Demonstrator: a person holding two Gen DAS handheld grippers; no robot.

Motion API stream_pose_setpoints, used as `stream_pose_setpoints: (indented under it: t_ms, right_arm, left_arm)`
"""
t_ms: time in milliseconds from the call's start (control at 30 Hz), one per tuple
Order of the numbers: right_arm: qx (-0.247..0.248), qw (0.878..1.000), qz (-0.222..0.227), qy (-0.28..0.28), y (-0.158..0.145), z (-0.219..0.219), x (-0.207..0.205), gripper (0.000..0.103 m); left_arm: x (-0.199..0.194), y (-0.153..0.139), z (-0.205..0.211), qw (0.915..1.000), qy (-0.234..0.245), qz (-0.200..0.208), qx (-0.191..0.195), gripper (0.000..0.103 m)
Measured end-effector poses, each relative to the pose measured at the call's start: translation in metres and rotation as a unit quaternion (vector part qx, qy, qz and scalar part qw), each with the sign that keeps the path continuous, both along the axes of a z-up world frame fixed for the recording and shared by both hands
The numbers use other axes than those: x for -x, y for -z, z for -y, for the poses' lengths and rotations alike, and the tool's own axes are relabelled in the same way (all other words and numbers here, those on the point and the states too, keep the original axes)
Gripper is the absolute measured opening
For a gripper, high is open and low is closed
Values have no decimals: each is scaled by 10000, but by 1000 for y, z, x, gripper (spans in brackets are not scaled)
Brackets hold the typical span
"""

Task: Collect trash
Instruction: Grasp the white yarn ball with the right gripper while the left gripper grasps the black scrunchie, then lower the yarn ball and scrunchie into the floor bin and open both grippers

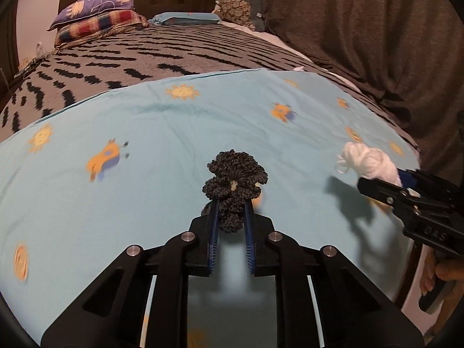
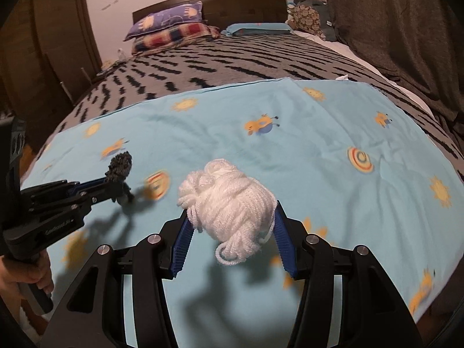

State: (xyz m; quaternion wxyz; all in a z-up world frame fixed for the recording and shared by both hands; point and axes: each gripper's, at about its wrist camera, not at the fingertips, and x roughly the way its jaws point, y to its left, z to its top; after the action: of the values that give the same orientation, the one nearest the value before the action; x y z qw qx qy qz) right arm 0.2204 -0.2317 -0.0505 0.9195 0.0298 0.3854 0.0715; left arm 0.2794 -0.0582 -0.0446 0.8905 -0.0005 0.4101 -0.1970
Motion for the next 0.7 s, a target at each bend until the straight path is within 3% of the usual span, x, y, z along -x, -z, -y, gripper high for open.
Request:
stream_pose_setpoints:
  t_ms: [500,700]
  right_arm:
    - [165,9976,417,-523,-40,-46,158,53]
    - [21,9981,359,-509,-23,-43,201,53]
  left_arm:
    - [186,-42,-36,9986,112,324,413,15]
    - [236,-32,-38,9977,109,321,589,15]
